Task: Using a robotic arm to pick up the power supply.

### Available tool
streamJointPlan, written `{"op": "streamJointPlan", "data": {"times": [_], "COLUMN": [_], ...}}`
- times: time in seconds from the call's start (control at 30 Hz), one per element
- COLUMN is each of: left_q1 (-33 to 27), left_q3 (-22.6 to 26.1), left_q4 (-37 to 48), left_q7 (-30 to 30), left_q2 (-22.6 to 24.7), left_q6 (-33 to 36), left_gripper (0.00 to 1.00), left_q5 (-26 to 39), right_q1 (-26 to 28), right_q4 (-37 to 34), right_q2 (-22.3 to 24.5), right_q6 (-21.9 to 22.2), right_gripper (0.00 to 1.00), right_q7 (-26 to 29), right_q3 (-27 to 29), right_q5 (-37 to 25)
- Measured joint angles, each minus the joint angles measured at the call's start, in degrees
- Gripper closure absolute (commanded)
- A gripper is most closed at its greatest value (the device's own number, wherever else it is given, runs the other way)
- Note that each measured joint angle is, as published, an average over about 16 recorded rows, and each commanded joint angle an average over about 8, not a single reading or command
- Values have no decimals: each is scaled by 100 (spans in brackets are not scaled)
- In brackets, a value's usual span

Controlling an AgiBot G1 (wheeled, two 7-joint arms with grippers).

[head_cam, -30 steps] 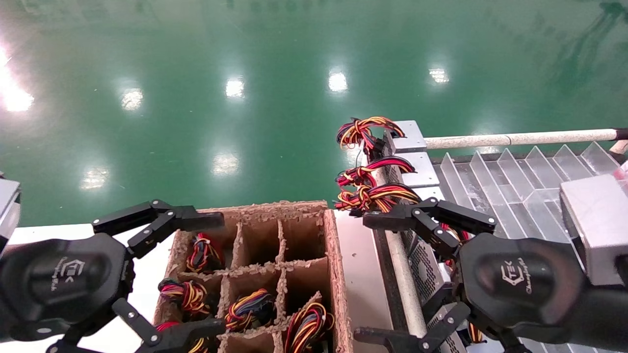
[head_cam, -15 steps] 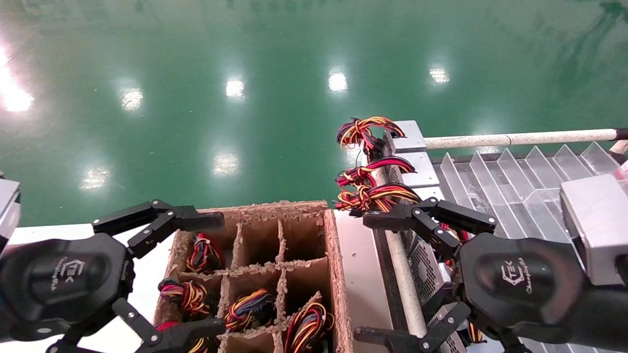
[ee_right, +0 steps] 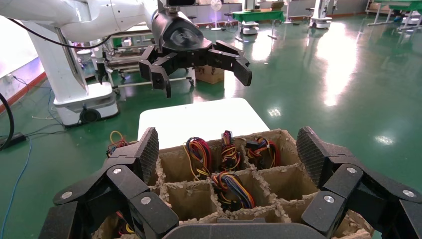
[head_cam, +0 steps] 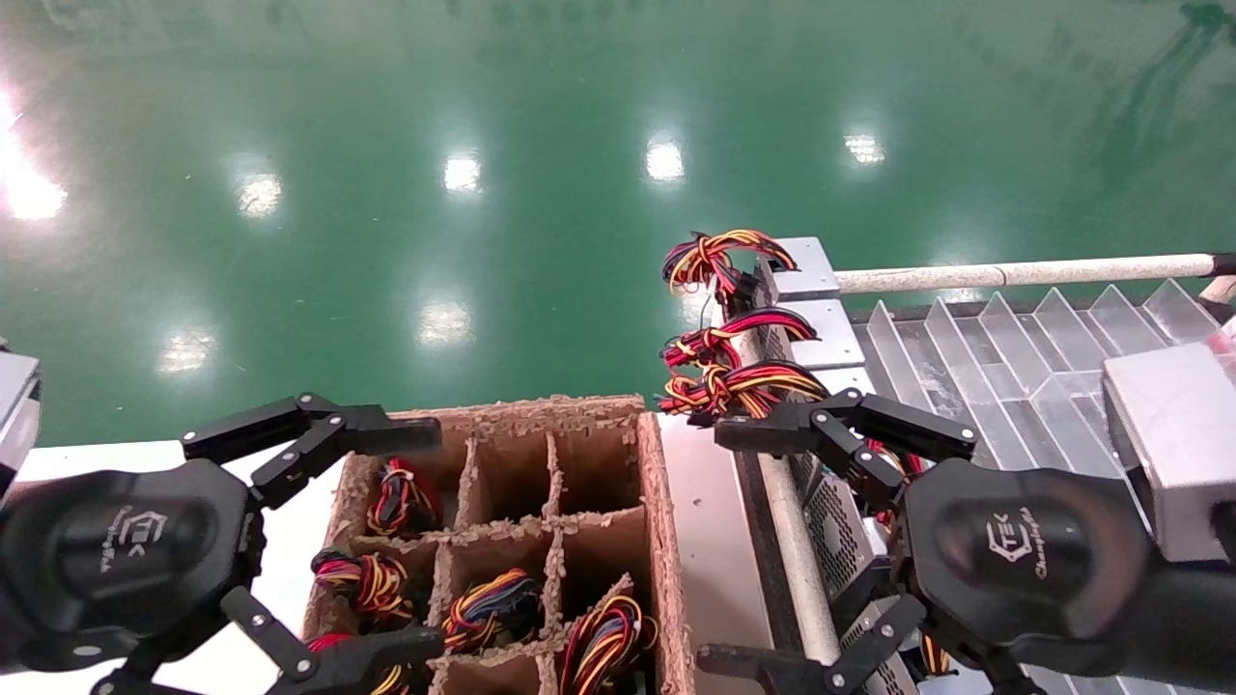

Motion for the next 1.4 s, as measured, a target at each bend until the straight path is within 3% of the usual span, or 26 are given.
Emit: {"op": "streamJointPlan", "data": {"times": [1.4], "left_q1": [0], "left_q3": [0], "left_q4": [0], "left_q7": [0], "left_q2": [0], "left_q6": [0], "left_gripper": [0], "left_q5": [0], "right_q1": [0], "right_q4": [-1], "right_q2": [0], "right_q6": [0], "right_gripper": [0], "right_q7": [0], "right_q3": [0], "right_q5": [0]}}
